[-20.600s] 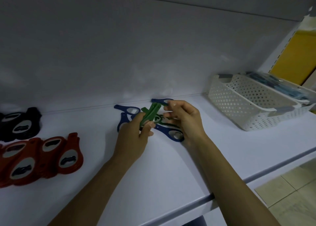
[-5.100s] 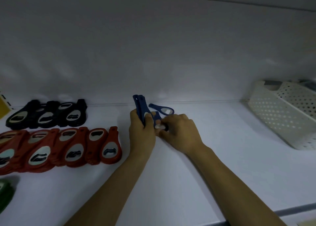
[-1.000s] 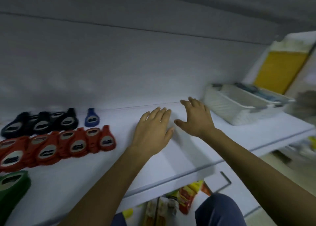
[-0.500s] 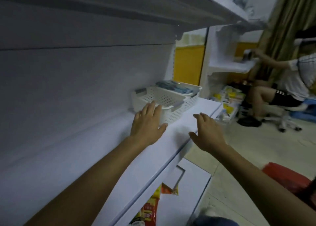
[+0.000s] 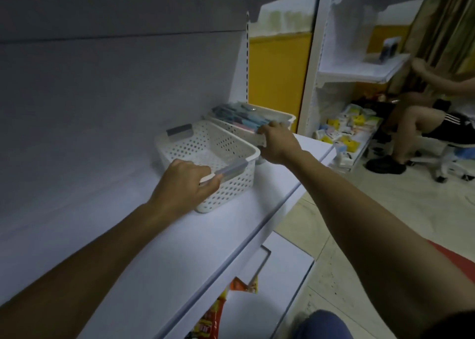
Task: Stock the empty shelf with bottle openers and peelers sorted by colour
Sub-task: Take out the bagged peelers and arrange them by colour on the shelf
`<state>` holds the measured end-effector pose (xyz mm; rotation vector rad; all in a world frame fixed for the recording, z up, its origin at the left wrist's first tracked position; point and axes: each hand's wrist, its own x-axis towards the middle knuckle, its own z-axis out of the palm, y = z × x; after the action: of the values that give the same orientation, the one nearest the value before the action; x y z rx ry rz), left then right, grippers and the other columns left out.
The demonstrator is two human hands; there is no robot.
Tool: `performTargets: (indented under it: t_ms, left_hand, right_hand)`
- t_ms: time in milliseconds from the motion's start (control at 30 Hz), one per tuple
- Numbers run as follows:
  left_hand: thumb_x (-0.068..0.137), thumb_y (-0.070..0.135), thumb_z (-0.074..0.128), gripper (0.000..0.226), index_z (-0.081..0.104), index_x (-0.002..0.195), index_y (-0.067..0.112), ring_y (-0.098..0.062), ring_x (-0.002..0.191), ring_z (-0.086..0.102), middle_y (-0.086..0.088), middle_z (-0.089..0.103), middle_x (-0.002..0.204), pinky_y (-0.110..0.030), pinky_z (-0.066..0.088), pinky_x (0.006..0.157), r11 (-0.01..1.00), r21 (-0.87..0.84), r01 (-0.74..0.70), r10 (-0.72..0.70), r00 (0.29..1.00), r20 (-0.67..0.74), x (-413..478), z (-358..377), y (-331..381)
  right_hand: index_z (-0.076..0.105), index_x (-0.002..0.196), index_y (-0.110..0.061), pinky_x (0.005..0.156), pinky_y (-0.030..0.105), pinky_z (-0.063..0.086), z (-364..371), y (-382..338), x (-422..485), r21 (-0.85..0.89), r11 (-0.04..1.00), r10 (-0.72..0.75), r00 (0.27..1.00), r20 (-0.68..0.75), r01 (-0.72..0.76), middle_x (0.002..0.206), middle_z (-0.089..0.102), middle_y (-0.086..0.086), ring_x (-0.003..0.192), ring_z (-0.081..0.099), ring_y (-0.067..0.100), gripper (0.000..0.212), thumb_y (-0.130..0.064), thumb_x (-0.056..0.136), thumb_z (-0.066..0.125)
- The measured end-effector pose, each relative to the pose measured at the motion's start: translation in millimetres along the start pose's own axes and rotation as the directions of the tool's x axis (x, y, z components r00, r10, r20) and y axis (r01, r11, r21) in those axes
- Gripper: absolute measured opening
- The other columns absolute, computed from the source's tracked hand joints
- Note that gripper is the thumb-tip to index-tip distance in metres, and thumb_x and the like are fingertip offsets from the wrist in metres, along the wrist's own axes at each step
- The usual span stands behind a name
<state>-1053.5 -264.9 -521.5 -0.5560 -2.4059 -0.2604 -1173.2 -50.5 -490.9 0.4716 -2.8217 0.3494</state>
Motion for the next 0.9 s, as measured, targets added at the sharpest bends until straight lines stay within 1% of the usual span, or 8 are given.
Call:
performTargets:
  t_ms: [67, 167, 300, 367, 433, 500, 733, 900]
  left_hand:
    - [0.087, 0.042, 0.041, 0.053, 0.050, 0.048, 0.007, -0.018, 0.044, 0.037, -0.007, 0.049, 0.043, -0.022, 0.027, 0.059, 1.000, 0.018, 0.014, -0.013, 0.999, -0.034, 1.9, 3.7, 2.2]
    - [0.091, 0.046, 0.037, 0.056, 0.051, 0.052, 0.009, -0.015, 0.047, 0.038, -0.003, 0.049, 0.047, -0.024, 0.029, 0.062, 0.999, -0.030, 0.043, -0.044, 0.998, -0.044, 0.7, 6.4, 3.5]
    - [0.092, 0.046, 0.037, 0.046, 0.064, 0.105, 0.012, -0.020, 0.102, 0.056, -0.004, 0.064, 0.109, -0.033, 0.036, 0.095, 0.933, -0.213, 0.289, -0.326, 0.930, -0.168, -5.6, 10.3, 11.2]
    - [0.092, 0.039, 0.049, 0.052, 0.045, 0.134, 0.007, -0.023, 0.131, 0.038, -0.009, 0.043, 0.141, -0.034, 0.026, 0.111, 0.720, -0.416, 0.556, -0.654, 0.744, -0.137, -2.6, 15.8, 9.7]
    - [0.093, 0.023, 0.056, 0.062, 0.026, 0.146, 0.009, -0.026, 0.137, 0.032, -0.011, 0.033, 0.149, -0.040, 0.024, 0.115, 0.380, -0.649, 0.659, -0.820, 0.564, 0.093, 4.3, 19.4, 10.0]
    - [0.094, 0.010, 0.052, 0.066, 0.016, 0.149, 0.014, -0.026, 0.134, 0.037, -0.008, 0.035, 0.148, -0.043, 0.028, 0.114, 0.170, -0.761, 0.627, -0.830, 0.507, 0.232, 10.6, 22.2, 11.4]
    - [0.095, 0.006, 0.041, 0.067, 0.006, 0.151, 0.016, -0.025, 0.139, 0.028, -0.008, 0.022, 0.154, -0.041, 0.023, 0.116, 0.138, -0.706, 0.695, -0.845, 0.454, 0.282, 28.9, 26.6, 14.5]
    - [0.102, 0.039, 0.027, 0.058, -0.001, 0.151, 0.025, -0.017, 0.142, 0.020, 0.004, 0.011, 0.158, -0.028, 0.016, 0.114, 0.002, -0.776, 0.630, -0.825, 0.440, 0.355, 36.5, 28.6, 23.4]
  right_hand:
    - [0.057, 0.127, -0.019, 0.098, 0.039, 0.038, 5.9, 2.7, 13.7, -0.207, 0.976, -0.083, 0.996, -0.040, 0.073, 0.127, 0.054, 0.009, 0.116, 0.043, 0.028, 0.048, -0.044, 0.086, 0.062]
    - [0.063, 0.115, -0.021, 0.093, 0.038, 0.043, 13.3, 5.3, 28.7, -0.166, 0.982, -0.107, 0.991, -0.075, 0.093, 0.116, 0.062, 0.006, 0.106, 0.051, 0.025, 0.038, -0.047, 0.087, 0.059]
    - [0.066, 0.089, -0.017, 0.074, 0.037, 0.055, 23.8, 3.2, 37.1, 0.068, 0.995, -0.060, 0.991, -0.122, 0.069, 0.093, 0.068, 0.004, 0.081, 0.063, 0.020, 0.033, -0.047, 0.091, 0.054]
    - [0.065, 0.083, -0.017, 0.061, 0.028, 0.049, 23.9, -3.1, 42.0, 0.108, 0.988, -0.091, 0.978, -0.185, 0.112, 0.083, 0.068, 0.003, 0.070, 0.060, 0.017, 0.032, -0.046, 0.092, 0.053]
    - [0.063, 0.079, -0.016, 0.054, 0.024, 0.036, 11.3, -10.2, 53.9, 0.113, 0.983, -0.107, 0.952, -0.286, 0.145, 0.073, 0.064, 0.004, 0.062, 0.054, 0.018, 0.027, -0.039, 0.091, 0.055]
    - [0.055, 0.072, -0.016, 0.049, 0.024, 0.027, -14.7, -14.8, 68.9, 0.146, 0.978, -0.086, 0.926, -0.367, 0.149, 0.065, 0.055, 0.003, 0.058, 0.049, 0.020, 0.025, -0.035, 0.089, 0.055]
    - [0.046, 0.065, -0.013, 0.046, 0.021, 0.017, -82.3, -32.5, 76.3, 0.108, 0.933, -0.224, 0.788, -0.574, 0.344, 0.057, 0.047, 0.004, 0.051, 0.041, 0.023, 0.027, -0.036, 0.077, 0.043]
    - [0.044, 0.066, -0.017, 0.048, 0.019, 0.021, -81.9, -55.6, 51.9, 0.018, 0.869, -0.369, 0.673, -0.641, 0.494, 0.057, 0.049, 0.003, 0.049, 0.043, 0.021, 0.024, -0.031, 0.081, 0.056]
